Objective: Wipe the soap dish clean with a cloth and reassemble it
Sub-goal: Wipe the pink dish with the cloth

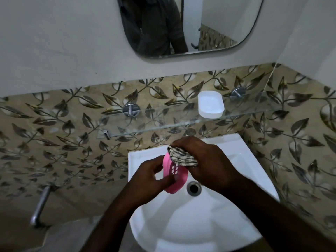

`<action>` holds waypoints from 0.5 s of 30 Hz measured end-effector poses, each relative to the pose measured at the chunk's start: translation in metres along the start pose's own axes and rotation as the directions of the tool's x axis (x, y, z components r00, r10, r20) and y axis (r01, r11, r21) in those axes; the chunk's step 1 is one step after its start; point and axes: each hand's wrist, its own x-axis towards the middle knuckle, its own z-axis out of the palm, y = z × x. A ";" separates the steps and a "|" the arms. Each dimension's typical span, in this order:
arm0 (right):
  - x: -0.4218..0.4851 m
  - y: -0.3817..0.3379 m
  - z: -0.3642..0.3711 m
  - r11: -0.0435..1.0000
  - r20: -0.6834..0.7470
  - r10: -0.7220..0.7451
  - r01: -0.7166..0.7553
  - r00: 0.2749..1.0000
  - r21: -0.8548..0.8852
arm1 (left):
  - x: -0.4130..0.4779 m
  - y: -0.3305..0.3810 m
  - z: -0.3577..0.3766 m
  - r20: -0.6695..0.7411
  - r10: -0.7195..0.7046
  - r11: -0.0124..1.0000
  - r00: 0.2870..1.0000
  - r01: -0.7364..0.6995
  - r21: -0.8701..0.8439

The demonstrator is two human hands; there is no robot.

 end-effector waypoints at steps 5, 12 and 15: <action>-0.001 -0.013 0.006 0.992 -0.058 0.040 -0.032 0.998 0.124 | 0.007 0.012 0.023 -0.293 -0.031 0.999 0.956 0.028 -0.016; -0.018 -0.026 0.012 0.986 -0.177 0.169 -0.165 0.970 0.036 | 0.011 -0.001 0.034 -0.385 0.007 0.994 0.923 0.037 0.105; -0.025 -0.037 0.021 0.983 -0.032 -0.014 0.008 0.999 -0.183 | 0.005 0.003 0.035 -0.410 0.006 1.000 0.912 -0.014 -0.016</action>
